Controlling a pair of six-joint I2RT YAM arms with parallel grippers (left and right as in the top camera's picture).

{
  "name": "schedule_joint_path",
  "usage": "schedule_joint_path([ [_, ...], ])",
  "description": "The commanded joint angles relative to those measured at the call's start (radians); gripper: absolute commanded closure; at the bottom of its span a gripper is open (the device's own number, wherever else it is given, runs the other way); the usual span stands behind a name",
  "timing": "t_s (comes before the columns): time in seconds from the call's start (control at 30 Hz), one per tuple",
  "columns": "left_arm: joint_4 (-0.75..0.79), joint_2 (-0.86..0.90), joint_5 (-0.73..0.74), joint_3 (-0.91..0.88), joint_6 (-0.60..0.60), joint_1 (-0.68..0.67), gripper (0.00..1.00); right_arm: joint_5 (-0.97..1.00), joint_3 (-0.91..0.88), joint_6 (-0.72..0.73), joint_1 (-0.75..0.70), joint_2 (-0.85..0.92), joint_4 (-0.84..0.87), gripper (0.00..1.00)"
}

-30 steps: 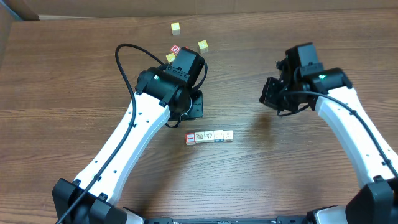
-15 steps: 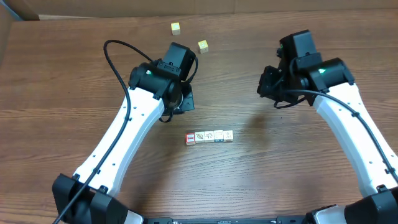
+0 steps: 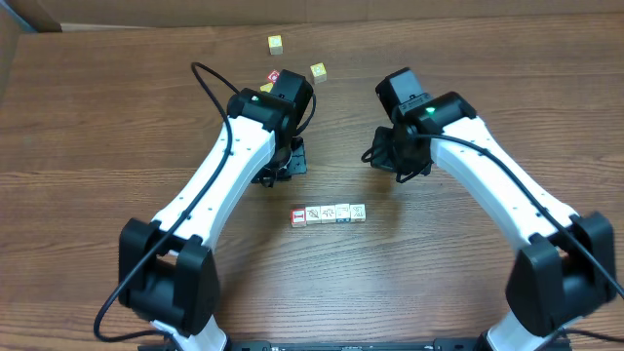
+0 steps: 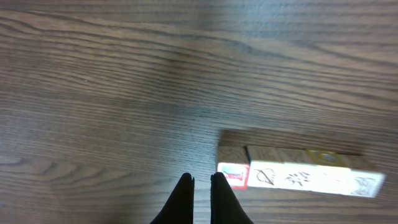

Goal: Flip 5 blocks
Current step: 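Lower both grippers to the row's two ends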

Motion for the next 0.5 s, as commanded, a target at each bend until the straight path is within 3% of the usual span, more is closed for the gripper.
schedule_joint_path([
  [0.0, -0.004, 0.058, -0.021, 0.018, 0.055, 0.008, 0.96, 0.029, 0.004, 0.022, 0.004, 0.042, -0.017, 0.96],
  [0.27, -0.058, 0.095, -0.019, 0.010, 0.056, 0.077, 0.96, 0.107, -0.025, 0.026, 0.003, 0.062, -0.092, 0.96],
  [0.47, -0.097, 0.095, 0.031, -0.003, 0.060, 0.169, 0.96, 0.106, -0.156, 0.090, -0.004, 0.062, -0.064, 0.96],
])
